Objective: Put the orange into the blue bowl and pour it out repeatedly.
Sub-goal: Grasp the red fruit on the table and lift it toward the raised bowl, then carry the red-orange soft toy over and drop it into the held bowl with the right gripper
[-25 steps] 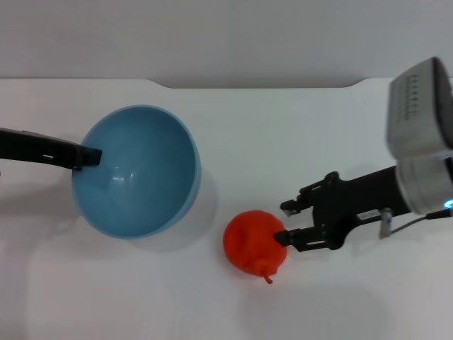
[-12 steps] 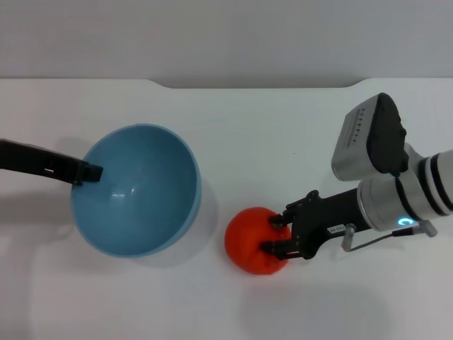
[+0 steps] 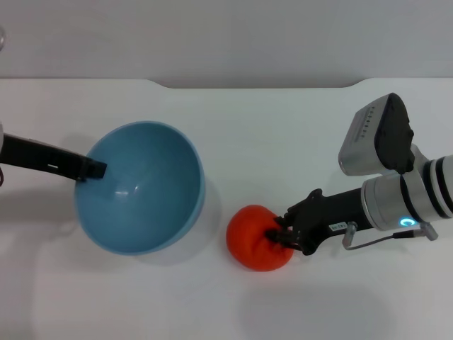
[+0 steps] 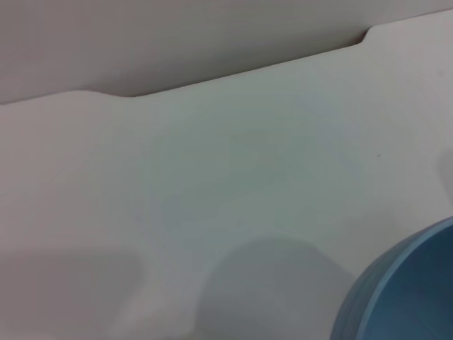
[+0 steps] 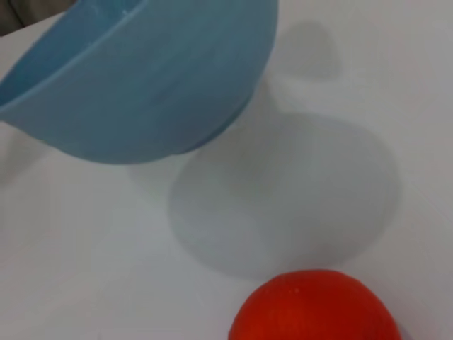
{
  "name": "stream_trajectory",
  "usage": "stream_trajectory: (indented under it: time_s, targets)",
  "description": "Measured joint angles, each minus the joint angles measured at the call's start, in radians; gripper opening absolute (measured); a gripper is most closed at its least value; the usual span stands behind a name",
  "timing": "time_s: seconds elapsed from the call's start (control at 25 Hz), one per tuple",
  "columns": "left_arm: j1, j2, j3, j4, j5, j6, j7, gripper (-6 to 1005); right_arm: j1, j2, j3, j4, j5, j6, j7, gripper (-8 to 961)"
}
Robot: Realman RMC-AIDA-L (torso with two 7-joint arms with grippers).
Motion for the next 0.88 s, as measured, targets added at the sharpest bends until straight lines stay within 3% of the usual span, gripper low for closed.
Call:
stream_trajectory:
  time_s: [0.24, 0.48, 0.6, 0.64, 0.88]
  targets:
    - [-0.012, 0.0, 0.03, -0.006, 0.002, 0.001, 0.0, -2, -0.033, 0.0, 0.066, -0.042, 0.022, -0.052, -0.001, 46]
    - [-0.025, -0.002, 0.054, -0.023, 0.024, 0.001, 0.0, -2, -0.121, -0.002, 0.239, -0.14, 0.11, -0.188, -0.072, 15]
    - [-0.045, -0.001, 0.074, -0.058, 0.026, 0.001, -0.002, -2, -0.179, -0.003, 0.352, -0.217, 0.219, -0.31, -0.161, 15]
    - [-0.067, -0.002, 0.103, -0.094, 0.027, -0.003, -0.007, -2, -0.204, -0.002, 0.442, -0.268, 0.301, -0.418, -0.197, 15]
    - [-0.15, -0.003, 0.221, -0.216, 0.028, -0.028, -0.025, -2, -0.208, -0.002, 0.534, -0.371, 0.399, -0.592, -0.211, 15]
